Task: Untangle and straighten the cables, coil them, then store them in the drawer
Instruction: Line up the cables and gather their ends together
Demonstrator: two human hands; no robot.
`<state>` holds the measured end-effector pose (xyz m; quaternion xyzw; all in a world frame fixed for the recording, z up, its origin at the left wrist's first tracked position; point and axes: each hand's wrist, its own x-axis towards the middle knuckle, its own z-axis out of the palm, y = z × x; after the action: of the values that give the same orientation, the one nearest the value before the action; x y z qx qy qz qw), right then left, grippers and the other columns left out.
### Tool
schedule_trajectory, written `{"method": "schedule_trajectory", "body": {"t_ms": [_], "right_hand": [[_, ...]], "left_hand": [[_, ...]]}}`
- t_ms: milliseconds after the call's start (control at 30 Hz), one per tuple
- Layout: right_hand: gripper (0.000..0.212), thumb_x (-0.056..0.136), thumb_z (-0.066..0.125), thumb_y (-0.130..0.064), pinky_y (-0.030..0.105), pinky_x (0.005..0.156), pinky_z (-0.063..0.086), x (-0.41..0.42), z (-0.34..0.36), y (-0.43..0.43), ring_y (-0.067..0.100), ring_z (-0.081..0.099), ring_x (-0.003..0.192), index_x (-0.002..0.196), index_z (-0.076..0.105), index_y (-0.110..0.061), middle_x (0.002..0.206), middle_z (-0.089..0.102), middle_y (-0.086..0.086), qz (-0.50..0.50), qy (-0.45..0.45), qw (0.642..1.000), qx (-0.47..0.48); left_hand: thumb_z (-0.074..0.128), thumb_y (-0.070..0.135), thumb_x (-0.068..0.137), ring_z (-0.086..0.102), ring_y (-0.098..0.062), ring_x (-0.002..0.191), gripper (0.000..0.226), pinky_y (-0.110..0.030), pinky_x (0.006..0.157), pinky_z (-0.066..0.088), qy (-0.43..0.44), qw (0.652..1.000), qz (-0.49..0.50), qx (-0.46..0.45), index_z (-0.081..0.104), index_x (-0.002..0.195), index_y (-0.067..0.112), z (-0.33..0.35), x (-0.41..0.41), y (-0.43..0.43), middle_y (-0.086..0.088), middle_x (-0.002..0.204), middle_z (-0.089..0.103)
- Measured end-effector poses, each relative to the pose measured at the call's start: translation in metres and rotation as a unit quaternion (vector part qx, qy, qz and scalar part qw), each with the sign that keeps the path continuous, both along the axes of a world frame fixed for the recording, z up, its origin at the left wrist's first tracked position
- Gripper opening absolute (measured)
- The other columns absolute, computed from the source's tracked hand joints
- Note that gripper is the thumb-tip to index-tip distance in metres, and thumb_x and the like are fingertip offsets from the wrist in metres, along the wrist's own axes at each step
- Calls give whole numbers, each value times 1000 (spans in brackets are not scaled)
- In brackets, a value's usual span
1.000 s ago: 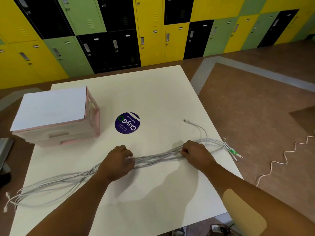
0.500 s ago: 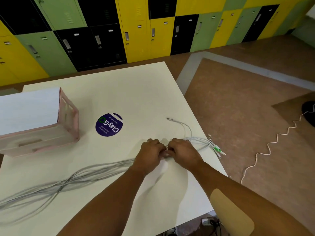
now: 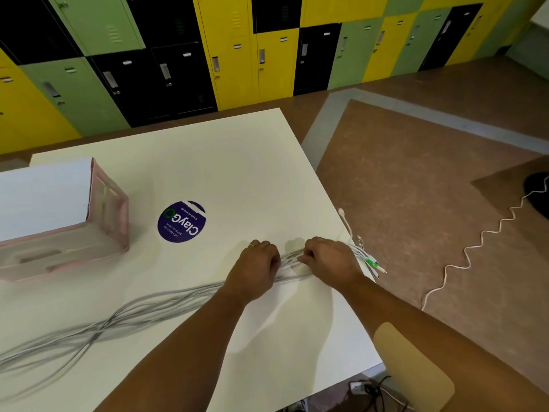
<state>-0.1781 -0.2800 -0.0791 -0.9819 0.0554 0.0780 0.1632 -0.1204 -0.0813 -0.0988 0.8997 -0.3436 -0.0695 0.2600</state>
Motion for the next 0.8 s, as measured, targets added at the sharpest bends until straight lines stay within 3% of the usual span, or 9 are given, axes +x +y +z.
{"method": "schedule_trajectory", "body": {"t_ms": [67, 267, 467, 600, 700, 800], "right_hand": [[23, 97, 52, -45, 32, 70, 39, 1, 3, -5, 22, 61, 86, 85, 56, -26, 95, 63, -6, -9, 3, 1000, -16], [12, 98, 48, -20, 35, 69, 47, -4, -2, -12, 28, 62, 85, 93, 59, -24, 99, 60, -5, -27, 9, 1000, -8], [28, 98, 52, -45, 34, 75, 44, -5, 6, -28, 21, 59, 87, 83, 54, -21, 93, 60, -4, -71, 45, 996, -20], [16, 100, 49, -27, 34, 73, 48, -8, 2, -40, 22, 57, 84, 86, 55, -22, 97, 59, -3, -89, 37, 995, -16], [20, 97, 45, -9, 32, 68, 45, -9, 1, -45, 21, 55, 80, 87, 58, -21, 96, 56, -2, -102, 30, 994, -16], [19, 95, 46, -7, 32, 69, 46, -11, 1, -51, 22, 55, 81, 87, 59, -19, 94, 55, -1, -133, 27, 991, 6]], "left_hand": [[58, 14, 90, 50, -19, 83, 7, -32, 72, 45, 3, 1000, 8, -1, 63, 86, 14, 1, 1, 0, 0, 85, 62], [55, 16, 93, 47, -14, 85, 7, -21, 71, 36, 18, 1000, 23, 3, 61, 90, 14, -1, -1, 2, 1, 89, 60], [57, 15, 92, 47, -14, 85, 4, -24, 70, 39, 30, 999, 37, 4, 60, 90, 14, -4, -1, 6, 2, 88, 59], [56, 14, 92, 48, -14, 86, 5, -25, 72, 42, 30, 999, 40, 5, 60, 89, 14, -5, -1, 7, 3, 87, 59], [55, 15, 93, 47, -14, 86, 5, -25, 71, 41, 27, 999, 41, 4, 59, 89, 15, -5, 0, 6, 4, 87, 57], [56, 15, 93, 47, -13, 86, 5, -23, 71, 40, 22, 999, 44, 3, 60, 90, 14, -6, 2, 8, 4, 87, 58]]}}
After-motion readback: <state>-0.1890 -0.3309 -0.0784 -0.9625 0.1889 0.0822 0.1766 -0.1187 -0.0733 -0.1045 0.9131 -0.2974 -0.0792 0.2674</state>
